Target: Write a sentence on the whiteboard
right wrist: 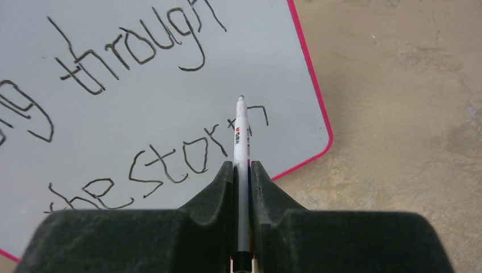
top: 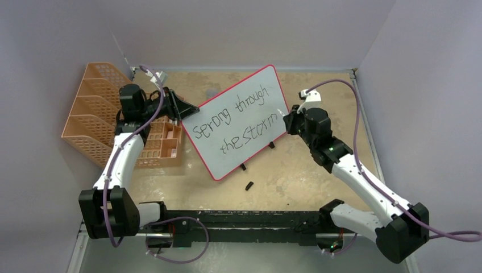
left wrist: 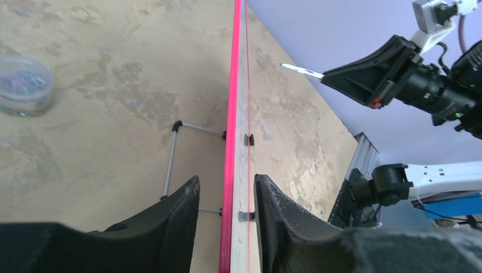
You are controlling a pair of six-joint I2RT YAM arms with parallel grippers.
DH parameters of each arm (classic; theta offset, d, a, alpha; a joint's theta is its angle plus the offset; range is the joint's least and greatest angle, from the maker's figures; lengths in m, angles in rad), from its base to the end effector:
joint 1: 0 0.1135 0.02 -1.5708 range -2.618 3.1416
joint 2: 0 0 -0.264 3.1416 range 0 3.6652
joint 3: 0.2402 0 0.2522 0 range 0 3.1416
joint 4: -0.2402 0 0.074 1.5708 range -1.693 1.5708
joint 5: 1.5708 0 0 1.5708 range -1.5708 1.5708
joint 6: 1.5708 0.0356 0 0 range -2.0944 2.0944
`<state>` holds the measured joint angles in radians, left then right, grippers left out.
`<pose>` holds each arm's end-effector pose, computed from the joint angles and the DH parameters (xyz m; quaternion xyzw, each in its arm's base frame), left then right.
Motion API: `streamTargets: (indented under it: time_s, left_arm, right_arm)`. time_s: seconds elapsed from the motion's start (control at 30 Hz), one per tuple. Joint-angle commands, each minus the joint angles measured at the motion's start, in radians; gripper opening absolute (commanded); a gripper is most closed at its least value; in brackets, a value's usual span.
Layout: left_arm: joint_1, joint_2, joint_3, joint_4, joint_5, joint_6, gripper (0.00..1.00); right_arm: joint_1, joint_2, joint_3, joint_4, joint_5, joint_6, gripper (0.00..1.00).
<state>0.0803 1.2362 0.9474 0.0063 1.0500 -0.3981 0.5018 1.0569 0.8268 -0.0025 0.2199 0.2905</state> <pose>0.2749 -0.0089 0.3250 0.1285 0.7435 -0.4780 0.4497 0.2214 0.1126 0.3209 -0.0145 0.7825 0.1585 0.6020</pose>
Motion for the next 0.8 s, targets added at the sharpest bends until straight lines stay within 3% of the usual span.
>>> streamTargets:
  time_s: [0.0, 0.23, 0.43, 0.77]
  left_arm:
    - [0.009, -0.018, 0.083, -0.004, -0.051, 0.025, 0.42]
    - [0.007, -0.084, 0.142, -0.162, -0.179, 0.057, 0.55]
    - [-0.024, -0.146, 0.267, -0.395, -0.334, 0.106, 0.59]
    - [-0.331, -0.147, 0.434, -0.692, -0.580, 0.115, 0.59]
  right_arm:
    - [-0.004, -0.071, 0.024, 0.016, -0.010, -0.024, 0.00]
    - [-0.004, -0.140, 0.038, -0.025, -0.036, -0.029, 0.00]
    - [-0.003, -0.188, 0.030, -0.042, -0.048, -0.027, 0.00]
    - [-0.003, -0.253, 0.015, -0.030, -0.035, -0.029, 0.00]
